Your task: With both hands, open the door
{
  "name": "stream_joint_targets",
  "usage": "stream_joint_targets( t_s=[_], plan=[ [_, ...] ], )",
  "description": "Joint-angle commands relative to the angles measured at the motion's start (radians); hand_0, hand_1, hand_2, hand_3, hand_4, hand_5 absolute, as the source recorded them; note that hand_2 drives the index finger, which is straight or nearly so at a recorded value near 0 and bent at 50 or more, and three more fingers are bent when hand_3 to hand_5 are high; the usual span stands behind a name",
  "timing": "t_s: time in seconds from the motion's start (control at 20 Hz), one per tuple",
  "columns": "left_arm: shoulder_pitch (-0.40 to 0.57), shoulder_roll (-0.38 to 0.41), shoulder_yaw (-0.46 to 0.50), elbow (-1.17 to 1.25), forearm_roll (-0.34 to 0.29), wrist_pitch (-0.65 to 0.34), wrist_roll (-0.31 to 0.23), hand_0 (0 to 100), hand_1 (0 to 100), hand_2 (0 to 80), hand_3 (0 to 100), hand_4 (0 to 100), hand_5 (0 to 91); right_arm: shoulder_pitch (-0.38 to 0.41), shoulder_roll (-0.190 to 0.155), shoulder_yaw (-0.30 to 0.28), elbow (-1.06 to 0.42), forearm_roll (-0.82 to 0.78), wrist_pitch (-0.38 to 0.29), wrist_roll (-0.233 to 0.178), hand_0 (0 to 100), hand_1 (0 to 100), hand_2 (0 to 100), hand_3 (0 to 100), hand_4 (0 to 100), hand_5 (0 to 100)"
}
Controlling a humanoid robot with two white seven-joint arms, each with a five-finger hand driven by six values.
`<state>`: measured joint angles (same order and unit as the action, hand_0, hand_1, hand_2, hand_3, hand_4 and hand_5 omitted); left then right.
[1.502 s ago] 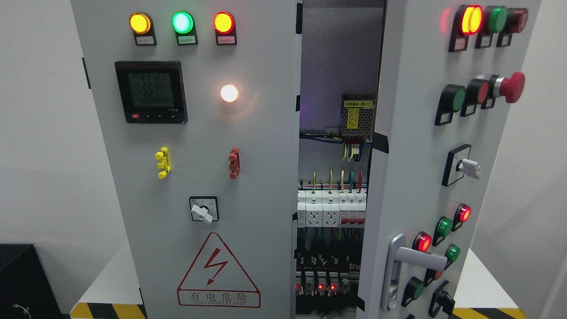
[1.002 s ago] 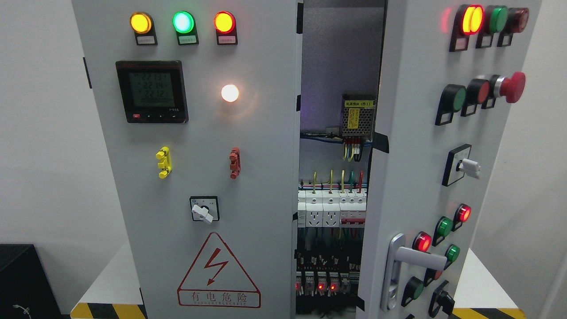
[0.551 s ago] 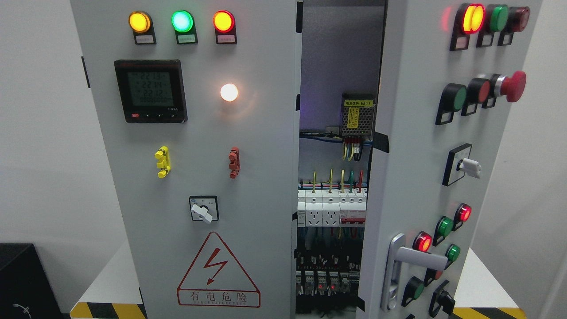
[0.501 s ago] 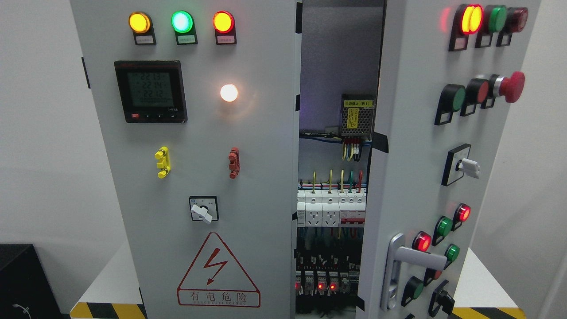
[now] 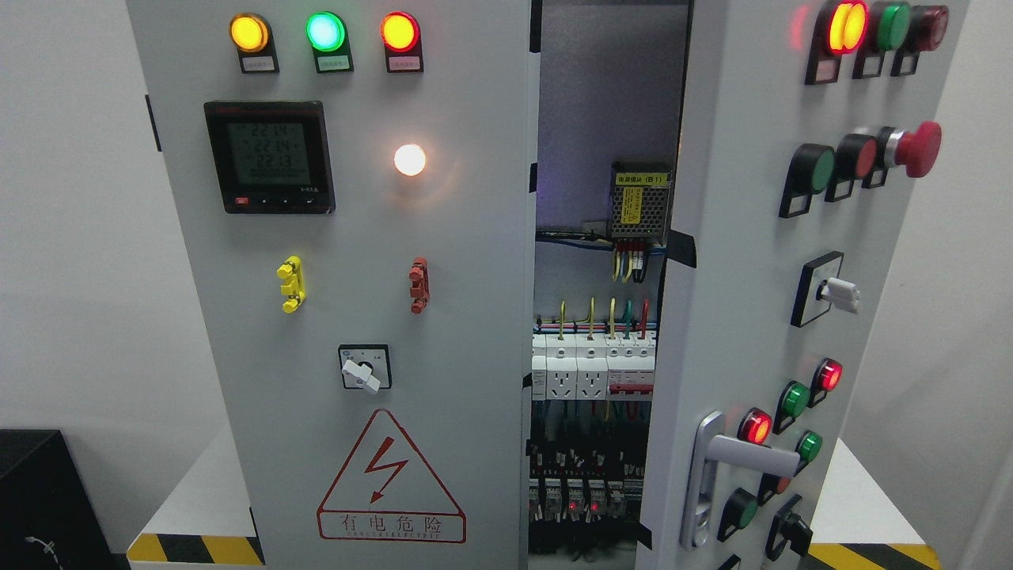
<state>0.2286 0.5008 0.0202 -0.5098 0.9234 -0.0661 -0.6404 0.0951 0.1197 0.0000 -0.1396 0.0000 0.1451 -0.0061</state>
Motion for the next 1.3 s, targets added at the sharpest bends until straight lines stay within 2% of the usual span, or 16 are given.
stream_joint_targets(
  t_s=[0.0,0.15,0.2,0.3,0.35,0.45,0.55,0.65,0.7,0.9,0.95,1.1,1.25],
  plan=[
    [0.043,0.648,0.364,-0.343,0.269,0.014,-0.209,0,0,0.0,0,0,0.0,0.0,0.0,0.028,0.0,0.032,0.001,0.0,0,0,0,0,0,0],
    [0.038,0.781,0.475,-0.323,0.294,0.017,-0.289,0,0,0.0,0,0,0.0,0.0,0.0,0.028,0.0,0.032,0.001,0.0,0,0,0,0,0,0],
    [0.038,0.812,0.519,-0.328,0.319,0.022,-0.303,0,0,0.0,0,0,0.0,0.0,0.0,0.028,0.0,0.032,0.001,0.0,0,0,0,0,0,0],
    [0.017,0.878,0.534,-0.36,0.338,0.069,-0.314,0,0,0.0,0,0,0.0,0.0,0.0,0.028,0.0,0.032,0.001,0.0,0,0,0,0,0,0],
    [-0.036,0.906,0.529,-0.398,0.339,0.118,-0.314,0,0,0.0,0,0,0.0,0.0,0.0,0.028,0.0,0.032,0.001,0.0,0,0,0,0,0,0],
    [-0.232,0.907,0.456,-0.525,0.336,0.268,-0.314,0,0,0.0,0,0,0.0,0.0,0.0,0.028,0.0,0.032,0.001,0.0,0,0,0,0,0,0],
    [-0.444,0.912,0.321,-0.605,0.338,0.414,-0.314,0,0,0.0,0,0,0.0,0.0,0.0,0.028,0.0,0.032,0.001,0.0,0,0,0,0,0,0],
    [-0.637,0.909,0.153,-0.698,0.344,0.486,-0.314,0,0,0.0,0,0,0.0,0.0,0.0,0.028,0.0,0.032,0.001,0.0,0,0,0,0,0,0],
    [-0.729,0.91,0.053,-0.752,0.363,0.499,-0.314,0,0,0.0,0,0,0.0,0.0,0.0,0.028,0.0,0.032,0.001,0.0,0,0,0,0,0,0],
    [-1.016,0.949,-0.354,-0.9,0.566,0.502,-0.314,0,0,0.0,0,0,0.0,0.0,0.0,0.028,0.0,0.032,0.001,0.0,0,0,0,0,0,0],
    [-1.102,0.953,-0.461,-0.938,0.589,0.502,-0.312,0,0,0.0,0,0,0.0,0.0,0.0,0.028,0.0,0.032,0.001,0.0,0,0,0,0,0,0],
    [-1.407,0.914,-0.837,-1.024,0.603,0.499,-0.309,0,0,0.0,0,0,0.0,0.0,0.0,0.028,0.0,0.032,0.001,0.0,0,0,0,0,0,0],
    [-1.63,0.784,-1.136,-1.049,0.604,0.494,-0.305,0,0,0.0,0,0,0.0,0.0,0.0,0.028,0.0,0.032,0.001,0.0,0,0,0,0,0,0]
  ],
)
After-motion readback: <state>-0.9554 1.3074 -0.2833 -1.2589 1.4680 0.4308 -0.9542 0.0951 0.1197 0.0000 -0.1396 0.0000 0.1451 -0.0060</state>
